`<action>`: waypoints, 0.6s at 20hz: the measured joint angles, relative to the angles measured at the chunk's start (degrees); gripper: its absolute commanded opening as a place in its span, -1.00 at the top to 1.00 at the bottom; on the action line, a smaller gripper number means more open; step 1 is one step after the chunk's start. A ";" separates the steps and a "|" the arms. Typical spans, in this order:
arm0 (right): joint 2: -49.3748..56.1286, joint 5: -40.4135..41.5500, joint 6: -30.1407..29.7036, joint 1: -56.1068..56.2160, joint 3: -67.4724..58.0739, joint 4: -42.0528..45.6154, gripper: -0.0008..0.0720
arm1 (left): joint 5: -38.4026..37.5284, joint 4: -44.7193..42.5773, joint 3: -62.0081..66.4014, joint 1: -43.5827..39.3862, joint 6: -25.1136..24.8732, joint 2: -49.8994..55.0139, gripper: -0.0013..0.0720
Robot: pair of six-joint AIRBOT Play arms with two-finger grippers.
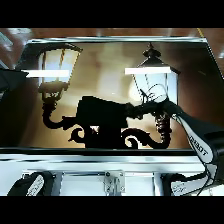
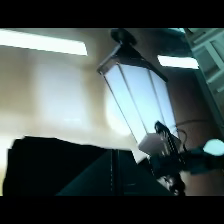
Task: Fold the shirts.
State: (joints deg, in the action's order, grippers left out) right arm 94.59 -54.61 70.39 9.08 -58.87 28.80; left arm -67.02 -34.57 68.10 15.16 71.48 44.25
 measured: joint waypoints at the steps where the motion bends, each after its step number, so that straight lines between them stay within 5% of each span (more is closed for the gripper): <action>1: 0.00 0.07 -0.83 -2.29 -1.29 -0.46 0.80 | 0.07 0.00 0.00 -1.86 0.66 -0.02 0.87; 7: -3.43 -0.09 -0.57 -26.23 -6.78 -0.72 0.81 | 4.24 -0.50 -0.02 -16.59 3.74 -0.02 0.87; 12: -8.46 -3.78 3.41 -52.15 -7.63 8.39 0.80 | 14.34 -3.08 -0.02 -30.12 6.25 0.72 0.87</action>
State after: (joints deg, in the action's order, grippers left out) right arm 86.13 -58.39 73.80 -43.07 -66.50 37.19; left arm -52.69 -37.65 68.07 -14.96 77.73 44.97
